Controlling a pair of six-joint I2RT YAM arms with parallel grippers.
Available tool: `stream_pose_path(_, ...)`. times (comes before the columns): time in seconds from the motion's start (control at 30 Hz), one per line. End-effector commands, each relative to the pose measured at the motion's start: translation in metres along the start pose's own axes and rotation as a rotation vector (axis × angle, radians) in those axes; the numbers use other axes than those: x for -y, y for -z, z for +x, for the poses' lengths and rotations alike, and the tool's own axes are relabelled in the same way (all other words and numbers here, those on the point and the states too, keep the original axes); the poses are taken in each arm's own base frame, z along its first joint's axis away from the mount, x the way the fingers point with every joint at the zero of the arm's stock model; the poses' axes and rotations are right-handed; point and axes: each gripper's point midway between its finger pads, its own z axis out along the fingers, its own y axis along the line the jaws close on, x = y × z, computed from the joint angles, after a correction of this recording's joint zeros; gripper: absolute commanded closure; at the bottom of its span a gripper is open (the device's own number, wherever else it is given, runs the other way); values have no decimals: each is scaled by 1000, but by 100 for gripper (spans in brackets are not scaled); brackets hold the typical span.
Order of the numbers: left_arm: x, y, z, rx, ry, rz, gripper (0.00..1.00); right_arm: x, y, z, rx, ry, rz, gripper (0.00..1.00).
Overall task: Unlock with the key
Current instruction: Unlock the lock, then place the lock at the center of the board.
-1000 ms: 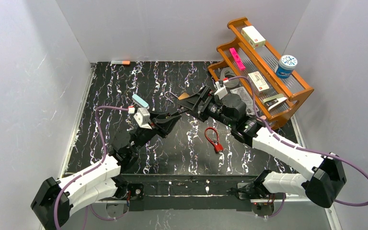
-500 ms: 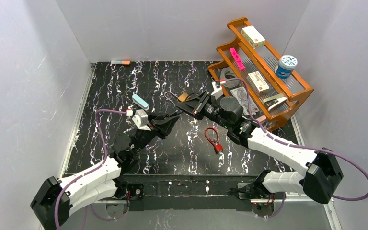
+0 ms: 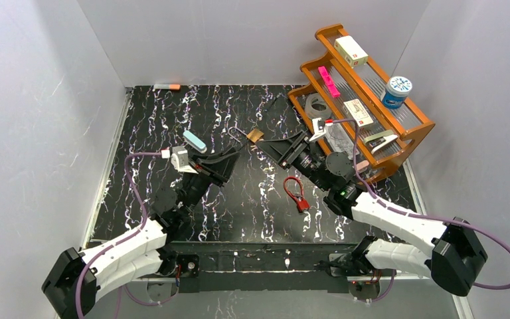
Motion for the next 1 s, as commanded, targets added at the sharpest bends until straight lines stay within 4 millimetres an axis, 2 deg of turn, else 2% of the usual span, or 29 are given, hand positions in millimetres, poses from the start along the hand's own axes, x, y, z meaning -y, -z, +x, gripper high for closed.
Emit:
stream_pose_path(0.0, 5, 1, -9, 42, 57, 12, 100, -40, 3, -23, 81, 87, -120, 36)
stream_pose_path(0.13, -10, 6, -4, 39, 30, -51, 100, -31, 7, -25, 86, 96, -61, 22)
stream_pose_path(0.23, -32, 10, 6, 5, -12, -154, 100, -24, 11, -24, 73, 124, -9, 18)
stream_pose_path(0.37, -84, 29, 18, -33, -75, -423, 100, -9, 21, -19, 10, 202, 108, 17)
stream_pose_path(0.57, -134, 58, 43, -103, -99, -699, 100, 18, 43, -16, -33, 282, 238, 19)
stream_pose_path(0.7, -162, 75, 57, -160, -123, -869, 100, 45, 56, -8, -64, 289, 333, 19)
stream_pose_path(0.8, -171, 76, 63, -153, -88, -867, 100, 61, 65, 2, -100, 270, 371, 20)
stream_pose_path(0.97, -197, 82, 80, -197, -50, -934, 99, 82, 73, 14, -133, 236, 418, 21)
